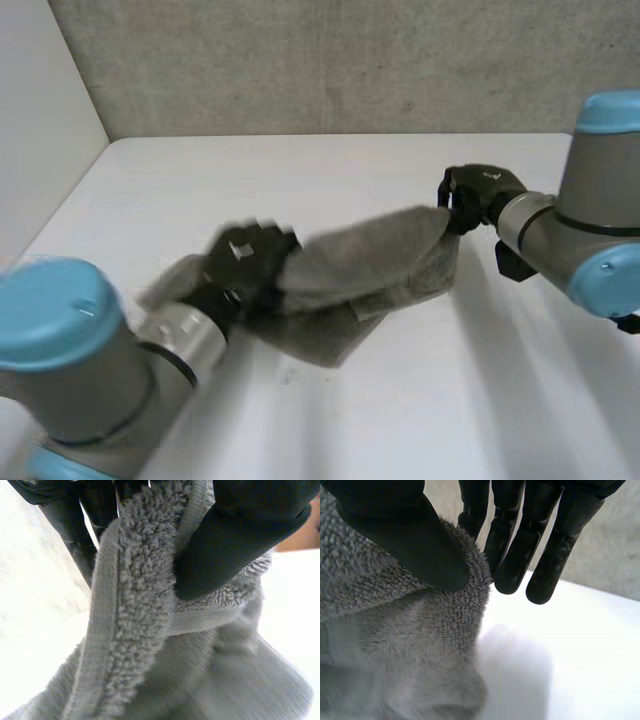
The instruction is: Fold the laundry
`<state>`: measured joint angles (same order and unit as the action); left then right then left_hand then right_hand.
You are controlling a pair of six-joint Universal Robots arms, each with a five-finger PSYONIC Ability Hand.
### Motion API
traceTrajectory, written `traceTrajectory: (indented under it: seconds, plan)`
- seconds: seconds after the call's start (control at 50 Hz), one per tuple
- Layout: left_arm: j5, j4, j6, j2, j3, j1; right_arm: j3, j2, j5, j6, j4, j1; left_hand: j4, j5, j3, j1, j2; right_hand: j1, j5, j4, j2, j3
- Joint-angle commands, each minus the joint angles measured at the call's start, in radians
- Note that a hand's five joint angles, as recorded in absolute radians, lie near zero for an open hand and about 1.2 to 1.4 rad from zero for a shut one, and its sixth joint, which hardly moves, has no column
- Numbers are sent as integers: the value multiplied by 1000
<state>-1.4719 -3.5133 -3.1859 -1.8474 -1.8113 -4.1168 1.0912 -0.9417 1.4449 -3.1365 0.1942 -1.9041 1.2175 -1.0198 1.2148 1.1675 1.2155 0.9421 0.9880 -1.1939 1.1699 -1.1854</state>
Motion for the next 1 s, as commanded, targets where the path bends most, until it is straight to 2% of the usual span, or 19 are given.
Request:
traceTrajectory:
  seconds: [0.02, 0.04, 0.08, 0.1, 0.12, 0.14, 0.18, 0.22, 0.36, 0.4, 0.44, 0.54, 0.66, 0.72, 1.0]
  plan:
    - [2, 8, 9, -125, 4, 50, -18, 35, 103, 99, 2, -50, 179, -202, 182, 229, 181, -138, -358, 390, -366, 381]
    - [2, 8, 9, -125, 4, 50, -17, 35, 103, 99, 2, -50, 179, -202, 182, 229, 181, -141, -361, 393, -368, 384]
    - [1, 11, 8, -118, 10, 65, 19, -26, 118, 99, 2, -56, -332, 309, -329, -282, -330, -544, -765, 796, -772, 788]
    - [1, 11, 7, -118, 10, 66, 19, -26, 118, 99, 2, -56, -335, 311, -332, -285, -333, -546, -766, 798, -774, 789]
    - [-2, 14, 4, -104, 16, 69, 51, -69, 123, 102, -4, -56, -483, 460, -480, -433, -481, -653, -874, 905, -881, 897]
    - [-2, 14, 4, -104, 17, 69, 52, -69, 123, 102, -4, -56, -484, 461, -482, -434, -482, -655, -875, 906, -882, 898]
    - [-4, 27, 3, -52, 17, 61, 117, -168, 124, 107, -10, -56, -735, 712, -733, -685, -733, -745, -966, 997, -973, 989]
    - [-4, 39, 3, -27, 14, 56, 149, -216, 126, 107, -12, -58, -809, 786, -807, -760, -807, -746, -966, 997, -973, 989]
    - [-4, 152, -2, 77, 1, 13, 297, -399, 121, 107, -19, -75, -919, 896, -916, -869, -917, -693, -913, 945, -920, 936]
    - [-4, 191, -2, 100, 0, 3, 358, -477, 120, 96, -21, -114, -922, 899, -919, -872, -920, -646, -866, 898, -874, 889]
    - [7, 256, 0, 148, -14, -26, 386, -498, 121, 95, -25, -142, -963, 939, -960, -913, -961, -646, -866, 898, -873, 889]
    - [8, 290, 0, 201, -42, -80, 450, -526, 127, 76, -47, -239, -972, 949, -969, -922, -970, -646, -866, 898, -873, 889]
    - [10, 290, 3, 212, -86, -158, 499, -509, 127, -71, -51, -302, -957, 934, -954, -907, -955, -649, -869, 900, -876, 892]
    - [12, 290, 3, 212, -94, -169, 513, -479, 126, -118, -51, -309, -957, 934, -954, -907, -955, -649, -869, 900, -876, 892]
    - [13, 269, 9, 198, -118, -273, 430, -266, 157, -228, -73, -406, -951, 928, -948, -901, -949, -634, -854, 886, -862, 877]
